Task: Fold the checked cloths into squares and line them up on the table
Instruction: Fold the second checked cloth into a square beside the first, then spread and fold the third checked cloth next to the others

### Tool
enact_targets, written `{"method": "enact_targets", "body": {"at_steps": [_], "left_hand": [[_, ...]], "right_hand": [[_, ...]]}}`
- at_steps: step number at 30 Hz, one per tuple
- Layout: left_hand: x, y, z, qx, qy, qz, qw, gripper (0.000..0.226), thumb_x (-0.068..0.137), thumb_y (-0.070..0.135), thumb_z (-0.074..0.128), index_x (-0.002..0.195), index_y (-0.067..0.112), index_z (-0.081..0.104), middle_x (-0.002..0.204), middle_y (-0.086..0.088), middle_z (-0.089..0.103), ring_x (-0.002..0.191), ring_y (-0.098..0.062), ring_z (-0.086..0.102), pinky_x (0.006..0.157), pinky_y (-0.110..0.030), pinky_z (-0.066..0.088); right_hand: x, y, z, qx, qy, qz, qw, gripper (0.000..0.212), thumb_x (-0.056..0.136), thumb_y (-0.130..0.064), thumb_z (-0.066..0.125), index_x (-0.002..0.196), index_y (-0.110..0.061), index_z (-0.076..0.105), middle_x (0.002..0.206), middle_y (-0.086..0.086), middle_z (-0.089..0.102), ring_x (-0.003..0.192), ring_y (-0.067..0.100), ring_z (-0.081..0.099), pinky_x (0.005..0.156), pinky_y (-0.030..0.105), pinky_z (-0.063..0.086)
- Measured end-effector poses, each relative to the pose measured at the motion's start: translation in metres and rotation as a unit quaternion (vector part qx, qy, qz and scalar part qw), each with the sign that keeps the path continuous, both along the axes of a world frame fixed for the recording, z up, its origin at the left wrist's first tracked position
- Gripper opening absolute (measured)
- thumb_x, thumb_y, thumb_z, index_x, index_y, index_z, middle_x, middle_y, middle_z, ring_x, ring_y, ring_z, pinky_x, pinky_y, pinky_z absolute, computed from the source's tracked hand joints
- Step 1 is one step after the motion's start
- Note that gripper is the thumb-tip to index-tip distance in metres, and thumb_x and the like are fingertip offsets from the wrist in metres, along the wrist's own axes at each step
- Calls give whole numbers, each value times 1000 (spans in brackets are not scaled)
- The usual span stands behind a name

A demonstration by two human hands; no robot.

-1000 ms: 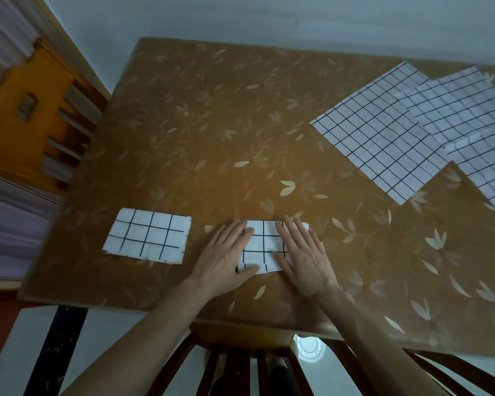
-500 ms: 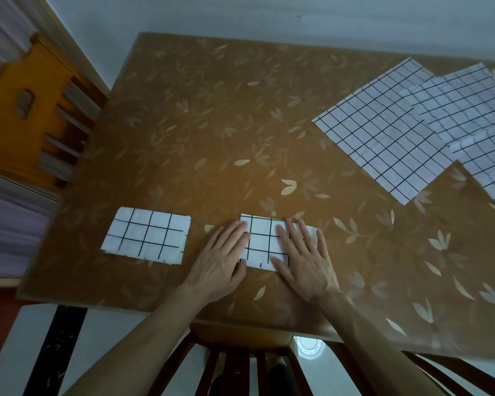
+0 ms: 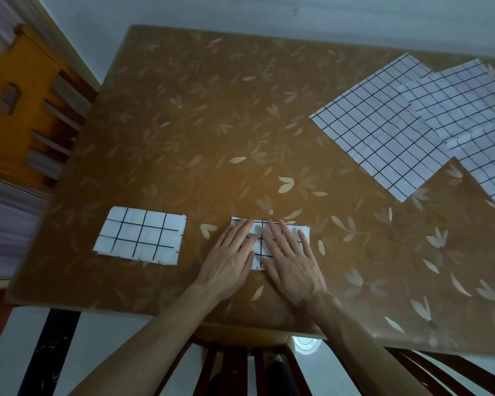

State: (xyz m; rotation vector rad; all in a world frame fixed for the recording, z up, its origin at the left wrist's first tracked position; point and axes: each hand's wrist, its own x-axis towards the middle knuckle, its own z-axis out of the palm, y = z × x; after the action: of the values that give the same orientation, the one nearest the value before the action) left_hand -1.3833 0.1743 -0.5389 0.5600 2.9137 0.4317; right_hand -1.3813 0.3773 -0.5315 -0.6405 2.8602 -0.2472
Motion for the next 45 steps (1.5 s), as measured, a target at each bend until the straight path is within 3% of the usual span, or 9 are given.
{"method": "enact_targets", "body": {"at_steps": [5,11,14,19,23,29,37,41,45], "left_hand": [[0,5,-13,-32,-10,39,999,61,110,39,16,164,13,5,172,-6,3,158,-19,-1,128,-41,16],[0,5,-15,-68,3,25,997,63,108,43,7,163,13,10,172,-7,4,159,-21,-1,128,-43,15],[-2,6,-8,-78,-12,35,996,63,106,44,17,163,17,17,172,-4,9,159,-20,3,128,-47,13],[-3,14,8,-93,-33,47,994,64,101,42,34,161,18,27,170,-5,18,158,-23,11,128,-47,7],[1,27,14,-86,-36,81,992,64,101,36,45,160,18,29,170,-5,19,158,-24,12,127,-44,4],[15,57,39,-47,-21,121,991,63,104,42,23,162,20,21,171,0,16,158,-16,6,128,-39,3],[37,98,90,-9,38,141,989,60,104,50,28,154,18,41,157,-3,46,149,-22,36,126,-40,15],[35,126,104,27,67,120,990,57,105,47,29,151,16,43,153,-5,50,145,-24,39,123,-46,29],[37,162,118,54,88,90,991,56,106,46,31,151,15,44,153,-5,49,146,-23,38,124,-43,27]], "right_hand": [[-5,-4,-17,10,-35,-23,999,67,107,-57,1,165,-24,-1,173,-5,-4,159,17,-10,129,49,9],[-7,-2,-18,6,-53,-21,998,68,107,-59,3,164,-25,-6,172,-6,-12,158,14,-18,129,46,-2],[-10,-2,-9,-37,-78,-26,996,67,108,-58,14,165,-28,-3,172,-10,-11,156,10,-21,129,43,-5],[-13,21,7,-59,-53,-57,995,63,108,-50,16,165,-23,12,173,-5,9,160,13,-2,130,43,9],[-9,46,11,-42,-85,-98,991,67,108,-48,25,165,-24,3,173,-4,3,160,16,-2,130,40,3],[-10,71,23,-57,-70,-54,994,68,109,-58,20,165,-25,0,172,-9,-6,158,12,-11,130,40,1],[22,126,91,-67,2,-92,993,66,107,-59,23,164,-26,16,171,-5,19,159,13,7,128,36,3],[31,157,119,-30,54,-122,991,66,107,-60,23,163,-24,23,166,-3,33,157,15,19,127,33,5],[37,193,144,-14,73,-146,986,67,108,-59,28,164,-24,20,166,-3,34,157,16,19,126,33,3]]}}
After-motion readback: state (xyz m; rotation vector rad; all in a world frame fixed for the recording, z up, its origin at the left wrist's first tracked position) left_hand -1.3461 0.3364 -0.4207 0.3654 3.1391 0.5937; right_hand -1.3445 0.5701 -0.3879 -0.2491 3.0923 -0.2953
